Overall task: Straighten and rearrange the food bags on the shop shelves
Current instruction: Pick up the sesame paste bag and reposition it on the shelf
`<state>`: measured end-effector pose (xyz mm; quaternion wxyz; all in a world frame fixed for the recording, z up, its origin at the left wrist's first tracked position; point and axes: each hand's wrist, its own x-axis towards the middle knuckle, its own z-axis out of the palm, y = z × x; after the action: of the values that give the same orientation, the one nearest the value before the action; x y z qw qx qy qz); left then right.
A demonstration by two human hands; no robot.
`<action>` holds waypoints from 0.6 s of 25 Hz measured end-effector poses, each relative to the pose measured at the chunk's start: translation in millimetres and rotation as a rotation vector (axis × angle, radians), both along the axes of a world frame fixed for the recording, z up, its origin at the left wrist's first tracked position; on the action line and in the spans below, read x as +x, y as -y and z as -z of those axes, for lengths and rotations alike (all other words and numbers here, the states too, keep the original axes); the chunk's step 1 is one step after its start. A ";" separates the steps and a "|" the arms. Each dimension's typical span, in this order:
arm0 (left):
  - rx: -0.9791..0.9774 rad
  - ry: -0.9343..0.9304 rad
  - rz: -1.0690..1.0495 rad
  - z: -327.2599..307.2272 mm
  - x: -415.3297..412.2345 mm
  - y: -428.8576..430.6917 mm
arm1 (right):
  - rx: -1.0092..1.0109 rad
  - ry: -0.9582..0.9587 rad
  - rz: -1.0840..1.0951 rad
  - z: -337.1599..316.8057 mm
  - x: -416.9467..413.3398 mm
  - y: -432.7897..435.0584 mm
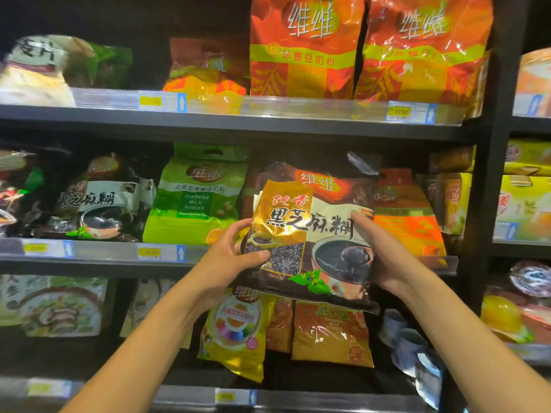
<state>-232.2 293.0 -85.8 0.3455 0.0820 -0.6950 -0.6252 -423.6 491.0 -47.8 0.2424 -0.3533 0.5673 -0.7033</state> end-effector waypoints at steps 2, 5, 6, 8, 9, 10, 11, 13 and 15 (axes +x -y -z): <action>-0.016 -0.002 -0.014 16.1 7.5 3.2 | -0.079 0.007 0.011 14.8 6.3 1.4; -0.041 0.034 -0.011 39.4 22.8 5.4 | -0.128 0.001 0.018 35.5 21.1 3.4; -0.051 0.045 -0.016 46.6 29.3 4.8 | -0.125 -0.012 0.018 43.0 25.3 4.6; -0.061 0.058 -0.024 58.3 46.3 5.6 | -0.112 -0.024 0.023 53.8 38.3 8.4; -0.058 0.070 -0.024 62.9 55.4 6.4 | -0.108 -0.020 0.022 58.6 44.4 10.7; -0.053 0.079 -0.022 67.8 64.0 8.7 | -0.110 -0.016 0.016 63.3 50.0 14.2; -0.047 0.089 -0.022 73.5 75.4 12.3 | -0.107 -0.014 0.012 66.7 59.2 18.4; -0.025 0.098 -0.020 84.1 98.8 20.8 | -0.094 -0.015 -0.001 71.1 82.6 26.3; -0.019 0.100 -0.034 92.2 124.3 28.0 | -0.087 -0.013 -0.025 75.9 106.2 35.1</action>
<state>-107.8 265.0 -177.9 0.3214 0.1216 -0.7160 -0.6077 -317.4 455.9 -123.7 0.2317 -0.3749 0.5332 -0.7221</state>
